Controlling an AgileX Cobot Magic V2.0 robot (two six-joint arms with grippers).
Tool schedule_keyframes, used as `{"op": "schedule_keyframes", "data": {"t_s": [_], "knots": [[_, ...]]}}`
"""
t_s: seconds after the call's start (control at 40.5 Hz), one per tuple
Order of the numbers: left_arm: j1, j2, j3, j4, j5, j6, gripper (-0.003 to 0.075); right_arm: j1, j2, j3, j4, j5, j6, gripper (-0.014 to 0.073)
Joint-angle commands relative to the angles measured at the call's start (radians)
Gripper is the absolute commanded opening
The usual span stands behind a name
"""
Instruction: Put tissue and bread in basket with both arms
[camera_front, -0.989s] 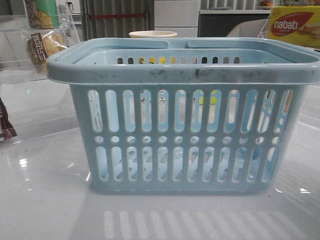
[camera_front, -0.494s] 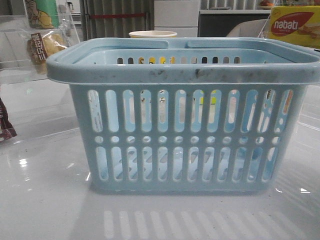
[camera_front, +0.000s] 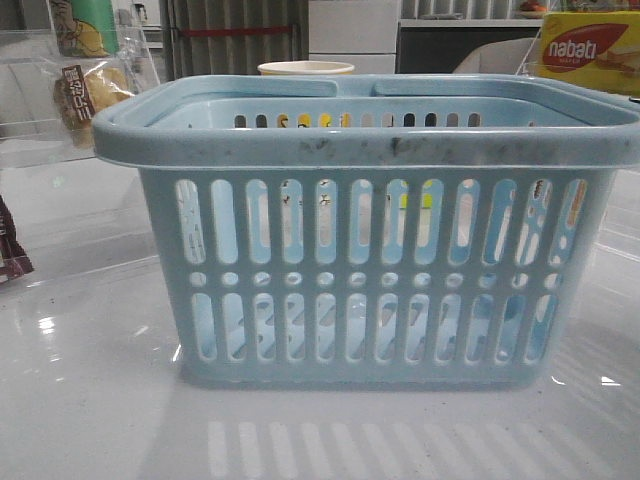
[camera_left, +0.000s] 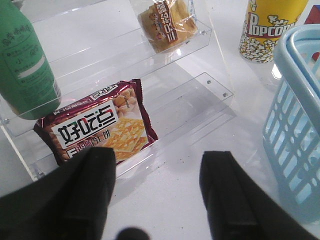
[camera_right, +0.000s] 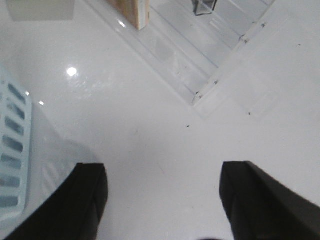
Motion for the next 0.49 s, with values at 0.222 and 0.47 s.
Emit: {"op": "schedule_keyframes", "data": {"t_s": [0.222,0.47], "knots": [[-0.008,0.002,-0.028,-0.006,-0.086,-0.008,0.0401,-0.069,0.258,-0.256,0.000,-0.107,0.001,0.0573],[-0.008,0.002,-0.028,-0.006,-0.088,-0.008,0.0401,-0.069,0.425,-0.367,0.016,-0.212,0.001,0.0573]]}}
